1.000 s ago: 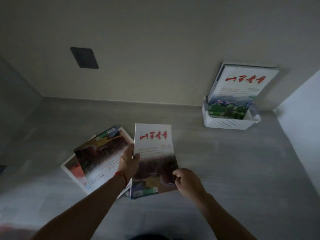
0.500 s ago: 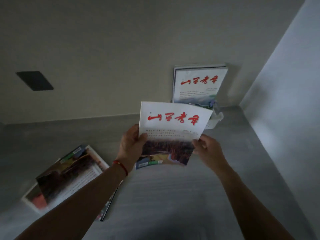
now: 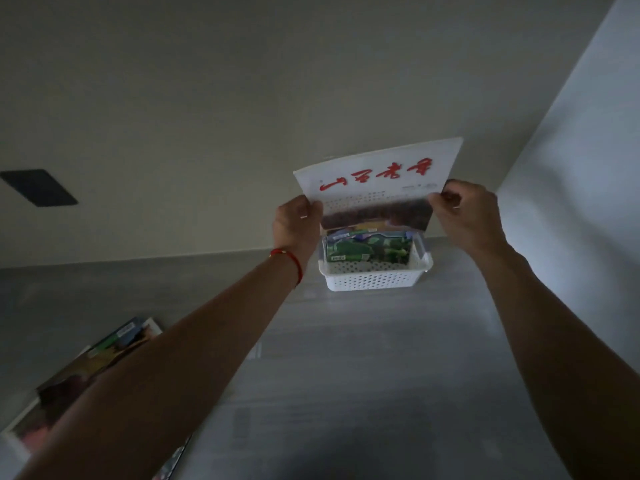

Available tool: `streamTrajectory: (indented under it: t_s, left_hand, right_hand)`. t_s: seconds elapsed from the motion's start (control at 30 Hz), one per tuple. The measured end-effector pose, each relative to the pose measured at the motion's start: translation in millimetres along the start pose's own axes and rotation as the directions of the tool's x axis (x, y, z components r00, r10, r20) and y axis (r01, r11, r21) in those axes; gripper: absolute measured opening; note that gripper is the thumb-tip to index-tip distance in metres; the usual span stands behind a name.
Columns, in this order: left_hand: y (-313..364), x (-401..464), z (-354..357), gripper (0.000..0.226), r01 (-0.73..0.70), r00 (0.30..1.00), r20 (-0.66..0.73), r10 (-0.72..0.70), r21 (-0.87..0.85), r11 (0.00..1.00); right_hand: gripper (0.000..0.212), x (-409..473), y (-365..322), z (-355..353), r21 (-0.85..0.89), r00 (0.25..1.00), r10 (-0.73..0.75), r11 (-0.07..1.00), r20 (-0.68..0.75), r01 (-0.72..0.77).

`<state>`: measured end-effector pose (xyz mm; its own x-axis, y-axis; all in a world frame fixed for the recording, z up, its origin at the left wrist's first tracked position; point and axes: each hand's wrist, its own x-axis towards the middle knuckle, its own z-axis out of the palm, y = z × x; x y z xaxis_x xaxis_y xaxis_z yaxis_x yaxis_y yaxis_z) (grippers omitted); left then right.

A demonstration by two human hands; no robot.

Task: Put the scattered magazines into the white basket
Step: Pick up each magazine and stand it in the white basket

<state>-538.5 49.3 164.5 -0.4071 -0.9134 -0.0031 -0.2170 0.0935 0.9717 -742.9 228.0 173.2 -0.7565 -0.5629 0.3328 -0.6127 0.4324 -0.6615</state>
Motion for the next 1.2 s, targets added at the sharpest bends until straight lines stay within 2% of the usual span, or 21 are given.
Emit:
streamTrajectory:
  t_s: [0.2,0.47,0.57,0.63,0.8,0.87,0.93,1.0,1.07,1.13,1.2]
  left_hand:
    - [-21.0,18.0,22.4,0.019,0.187,0.982,-0.009,-0.186,0.040,0.982]
    - [-48.3,39.2,42.0,0.022,0.349,0.937,-0.043,-0.347,0.046,0.936]
    - [-55.4,37.6,46.6,0.026,0.250,0.965,0.028,-0.260,0.193,0.949]
    - [-57.0,33.9,51.4,0.034,0.220,0.965,0.103,-0.241,0.179,0.959]
    - [-63.7,36.3,55.2,0.039,0.261,0.934,0.199,-0.295,0.182,0.948]
    - [-69.3,36.3,44.9,0.047,0.294,0.930,0.171,-0.324,0.179,0.939]
    - [-76.8,28.0,24.1,0.048,0.285,0.936,0.166,-0.309,0.153,0.946]
    - [-84.8,9.7,-8.5,0.048,0.235,0.948,0.191,-0.256,0.127,0.964]
    - [-98.3,-14.9,-49.0,0.048,0.152,0.963,0.194,-0.189,0.189,0.970]
    - [-118.1,-45.0,-96.3,0.049,0.097,0.968,0.194,-0.157,0.288,0.953]
    - [-139.2,-74.7,-144.6,0.049,0.129,0.968,0.155,-0.197,0.362,0.923]
  right_hand:
    - [0.022,-0.6,38.5,29.7,0.023,0.993,0.052,0.998,0.109,-0.055]
    - [0.023,6.5,64.4,73.6,0.006,0.974,0.188,0.982,0.129,-0.190]
    - [0.025,6.0,66.8,84.3,0.033,0.967,0.227,0.972,0.120,-0.232]
    - [0.026,7.0,67.2,87.8,0.073,0.949,0.288,0.951,0.131,-0.299]
    - [0.052,4.4,65.1,88.5,0.237,0.887,0.264,0.899,0.379,-0.369]
    - [0.059,-3.3,60.5,87.0,0.290,0.889,0.260,0.878,0.378,-0.380]
    - [0.063,-17.2,55.0,86.1,0.298,0.908,0.281,0.878,0.310,-0.374]
    - [0.055,-39.3,47.1,87.0,0.258,0.944,0.264,0.915,0.199,-0.311]
    - [0.044,-68.0,36.3,90.6,0.237,0.970,0.222,0.942,0.099,-0.239]
    - [0.030,-102.7,19.4,100.1,0.255,0.976,0.190,0.944,0.103,-0.211]
    - [0.013,-138.4,-0.7,115.3,0.270,0.963,0.181,0.935,0.200,-0.232]
